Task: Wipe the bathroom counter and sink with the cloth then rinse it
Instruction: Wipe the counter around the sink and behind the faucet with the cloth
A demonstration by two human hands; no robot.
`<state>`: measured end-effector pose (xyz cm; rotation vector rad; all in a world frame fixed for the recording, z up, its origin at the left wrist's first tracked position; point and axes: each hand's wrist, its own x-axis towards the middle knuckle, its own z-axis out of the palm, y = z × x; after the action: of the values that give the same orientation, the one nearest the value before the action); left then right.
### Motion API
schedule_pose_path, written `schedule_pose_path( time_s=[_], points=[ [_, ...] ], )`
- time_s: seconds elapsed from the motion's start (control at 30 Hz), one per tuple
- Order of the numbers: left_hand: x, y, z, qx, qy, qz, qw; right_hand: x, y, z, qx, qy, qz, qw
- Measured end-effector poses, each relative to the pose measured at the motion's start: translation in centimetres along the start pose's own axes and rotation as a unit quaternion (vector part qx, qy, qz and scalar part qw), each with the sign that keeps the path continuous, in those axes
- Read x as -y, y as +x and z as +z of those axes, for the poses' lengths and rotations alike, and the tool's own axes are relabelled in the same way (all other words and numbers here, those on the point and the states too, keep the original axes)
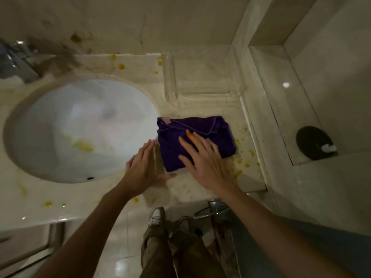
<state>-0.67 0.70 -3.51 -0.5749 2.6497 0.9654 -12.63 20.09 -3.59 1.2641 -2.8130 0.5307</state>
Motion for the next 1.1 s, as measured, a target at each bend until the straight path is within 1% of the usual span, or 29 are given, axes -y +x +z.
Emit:
schedule_pose_path(
  time_s=[0.07,0.13,0.2,0.33,0.43,0.53,0.63,0.77,0.83,0.93,1.0,1.03,1.1],
  points=[
    [0.1,-0.5,-1.1,-0.035,-0.005,-0.010,0.999,0.8,2.4,0.9,0.028,-0.030,0.030,0.999],
    [0.9,-1.3,-2.0,-0.066,0.022,-0.013,0.997,1.4,4.5,2.1,0.069,-0.061,0.039,0.995],
    [1.9,-2.0,-2.7,-0.059,0.031,-0.005,0.998,1.4,7.0,2.9,0.093,-0.071,0.043,0.992],
    [2.6,-2.7,-2.1,-0.040,-0.003,-0.012,0.999,0.1,11.6,3.3,0.099,-0.078,0.013,0.992],
    [2.2,-2.8,-1.4,-0.049,-0.024,-0.033,0.998,-0.5,12.2,3.9,0.080,-0.091,0.002,0.993],
    [2.1,-2.8,-1.3,-0.050,-0.033,-0.045,0.997,-0.3,10.2,3.7,0.087,-0.081,0.012,0.993],
    [2.0,-2.6,-1.5,-0.043,-0.023,-0.068,0.996,-0.8,5.0,2.8,0.082,-0.075,0.035,0.993],
    [0.9,-3.0,-1.4,-0.021,0.052,-0.063,0.996,-3.1,-5.1,1.0,0.090,-0.099,0.061,0.989],
    [0.0,-3.4,-1.8,-0.002,0.097,-0.058,0.994,-4.2,-7.7,0.3,0.103,-0.096,0.067,0.988],
    [-0.2,-3.8,-2.1,0.029,0.147,-0.036,0.988,-4.9,-8.2,-0.3,0.115,-0.086,0.056,0.988],
    [0.6,-3.9,-1.9,0.033,0.175,-0.010,0.984,-5.3,-7.0,-0.6,0.126,-0.076,0.045,0.988],
    [1.1,-3.9,-1.7,0.031,0.190,0.004,0.981,-5.7,-5.8,-0.7,0.131,-0.071,0.050,0.988],
    [1.9,-3.7,-1.3,0.022,0.215,0.023,0.976,-7.3,-1.9,-0.7,0.129,-0.055,0.090,0.986]
  ],
)
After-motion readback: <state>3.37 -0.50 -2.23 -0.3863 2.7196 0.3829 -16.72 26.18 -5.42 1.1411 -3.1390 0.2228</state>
